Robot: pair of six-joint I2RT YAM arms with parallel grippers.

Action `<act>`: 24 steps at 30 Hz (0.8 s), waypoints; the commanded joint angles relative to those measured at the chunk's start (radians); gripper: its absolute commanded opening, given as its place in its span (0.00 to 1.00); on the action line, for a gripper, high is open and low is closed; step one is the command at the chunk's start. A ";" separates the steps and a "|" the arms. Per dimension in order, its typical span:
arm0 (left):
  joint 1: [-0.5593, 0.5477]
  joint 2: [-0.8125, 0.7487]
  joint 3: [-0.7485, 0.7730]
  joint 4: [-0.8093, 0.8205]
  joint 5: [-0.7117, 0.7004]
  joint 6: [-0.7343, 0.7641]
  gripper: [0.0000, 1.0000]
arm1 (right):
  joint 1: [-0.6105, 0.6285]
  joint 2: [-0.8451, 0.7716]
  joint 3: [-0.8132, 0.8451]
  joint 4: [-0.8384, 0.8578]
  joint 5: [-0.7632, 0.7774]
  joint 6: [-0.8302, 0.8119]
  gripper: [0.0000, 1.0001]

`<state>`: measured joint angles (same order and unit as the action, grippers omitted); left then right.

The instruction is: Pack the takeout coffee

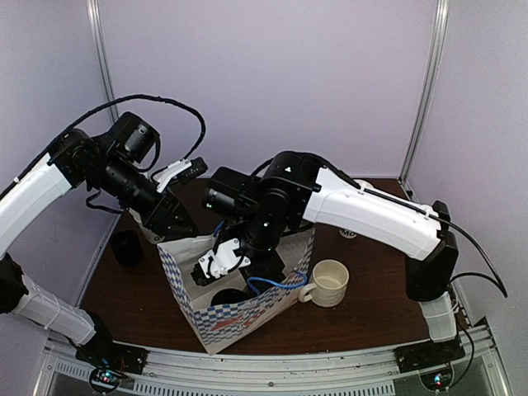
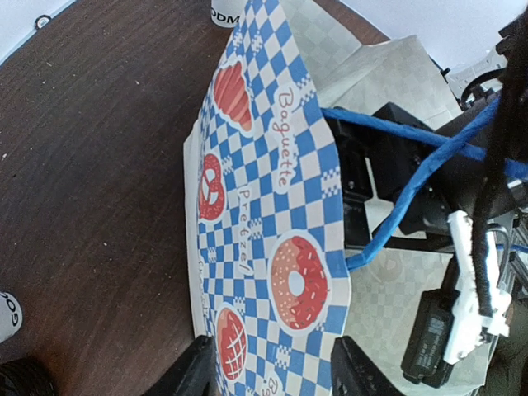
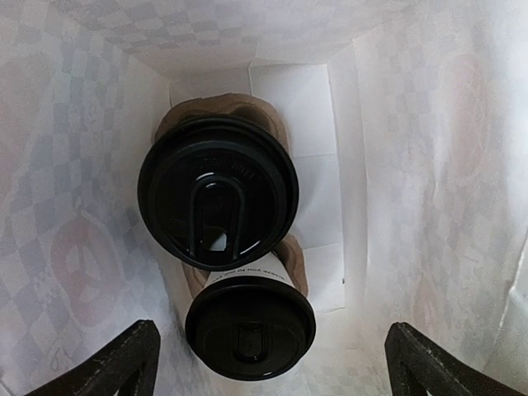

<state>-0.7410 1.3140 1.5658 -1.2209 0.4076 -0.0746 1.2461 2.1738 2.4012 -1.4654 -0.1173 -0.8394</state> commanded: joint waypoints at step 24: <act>-0.106 0.043 0.016 0.102 -0.033 -0.002 0.64 | 0.001 -0.064 -0.015 -0.044 -0.082 -0.025 0.99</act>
<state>-0.8421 1.3239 1.5806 -1.1751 0.4519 -0.0784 1.2457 2.1460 2.3970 -1.4837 -0.1711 -0.8612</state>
